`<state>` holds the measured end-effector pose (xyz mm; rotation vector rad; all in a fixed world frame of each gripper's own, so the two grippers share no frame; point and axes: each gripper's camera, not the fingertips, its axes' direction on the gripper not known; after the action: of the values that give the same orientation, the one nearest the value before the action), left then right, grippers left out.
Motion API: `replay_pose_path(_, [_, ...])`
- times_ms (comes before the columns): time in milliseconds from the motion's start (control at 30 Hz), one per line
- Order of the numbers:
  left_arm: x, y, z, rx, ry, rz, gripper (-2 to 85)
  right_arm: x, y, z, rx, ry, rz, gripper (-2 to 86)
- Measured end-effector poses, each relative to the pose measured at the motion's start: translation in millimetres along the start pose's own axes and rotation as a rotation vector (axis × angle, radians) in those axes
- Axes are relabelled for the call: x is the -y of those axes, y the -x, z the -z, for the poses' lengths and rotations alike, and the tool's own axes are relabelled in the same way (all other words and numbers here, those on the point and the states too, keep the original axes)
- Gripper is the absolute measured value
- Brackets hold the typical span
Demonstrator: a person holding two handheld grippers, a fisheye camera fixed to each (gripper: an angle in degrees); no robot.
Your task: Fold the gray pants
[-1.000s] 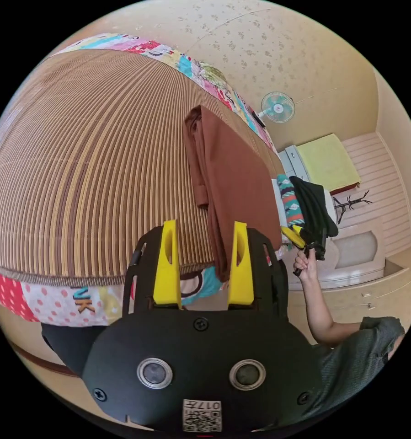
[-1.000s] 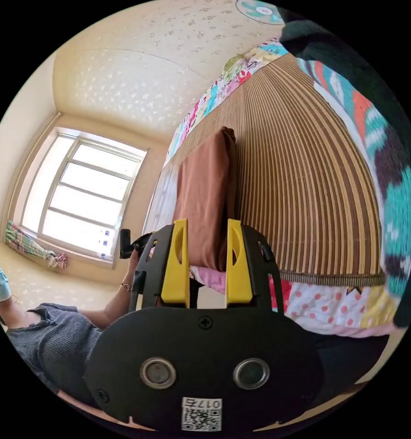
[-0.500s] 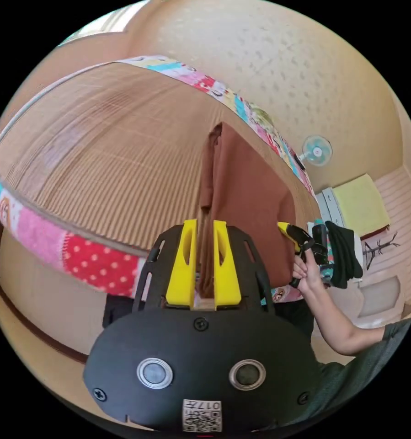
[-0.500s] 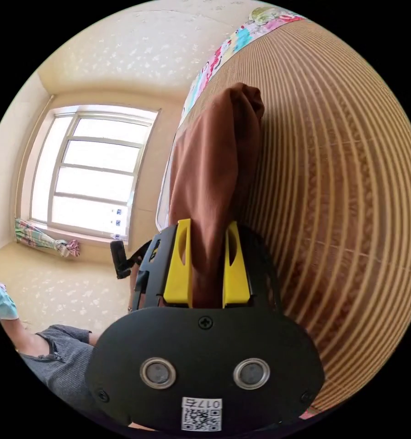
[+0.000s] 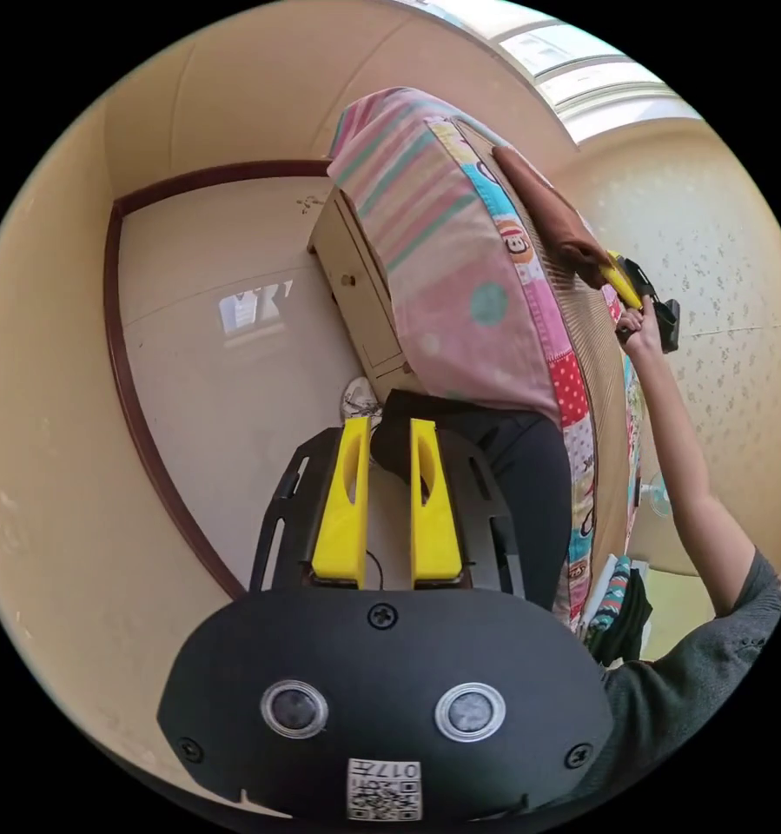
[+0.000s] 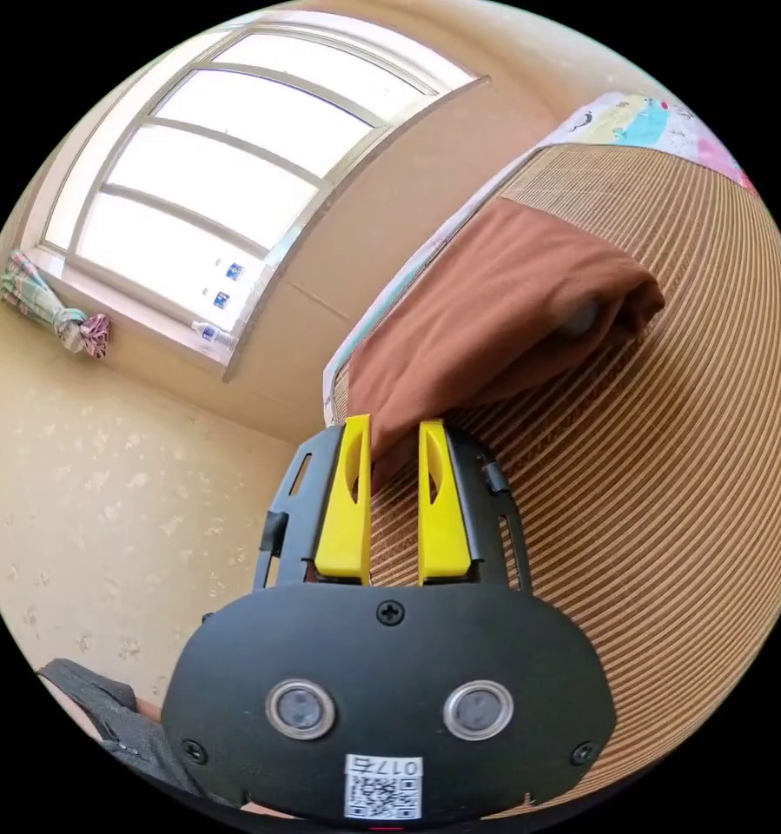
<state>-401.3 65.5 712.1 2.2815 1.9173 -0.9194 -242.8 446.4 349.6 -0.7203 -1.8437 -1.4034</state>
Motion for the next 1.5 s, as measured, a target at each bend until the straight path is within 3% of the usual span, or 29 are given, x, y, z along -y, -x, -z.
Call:
replay_pose_path(100, [3.7, -26.4, -33.4, -0.025, 0.065, -0.108, 7.6, -79.4, 15.1, 3.8, -0.048, 0.109, 0.106, 3.0])
replay_pose_path(233, [22.4, -110.7, -62.0, -0.084, 0.086, -0.399, 6.4, -209.8, 8.3, 41.6, -0.201, 0.196, 0.071, 1.3])
replay_pose_path(333, [21.7, -187.4, -60.6, -0.064, -0.009, -0.657, 5.0, -301.5, 1.9, 115.4, -0.243, 0.055, -0.008, 1.0])
replay_pose_path(467, [-4.1, -288.6, -70.3, -0.062, -0.167, -0.975, 3.3, -363.9, -22.3, 207.8, -0.490, -0.105, -0.209, 1.8])
replay_pose_path(567, [-26.3, -350.1, -98.1, -0.071, -0.179, -1.058, 3.6, -394.6, -22.1, 259.4, -0.704, -0.204, -0.375, 3.8])
replay_pose_path(667, [-54.2, -393.3, -132.9, -0.047, -0.145, -1.062, 6.1, -433.3, -8.7, 291.6, -0.906, -0.304, -0.450, 7.0])
replay_pose_path(800, [-93.9, -395.1, -174.2, -0.036, -0.106, -1.010, 7.9, -477.6, -8.1, 299.5, -1.083, -0.286, -0.537, 10.0])
replay_pose_path(933, [-143.0, -353.9, -177.4, -0.050, -0.232, -0.989, 4.6, -512.7, -13.1, 300.1, -1.037, -0.293, -0.532, 11.3])
replay_pose_path(1500, [-166.5, -295.9, -180.0, -0.032, -0.265, -1.014, -0.8, -551.9, 21.9, 313.1, -0.954, -0.450, -0.399, 12.0])
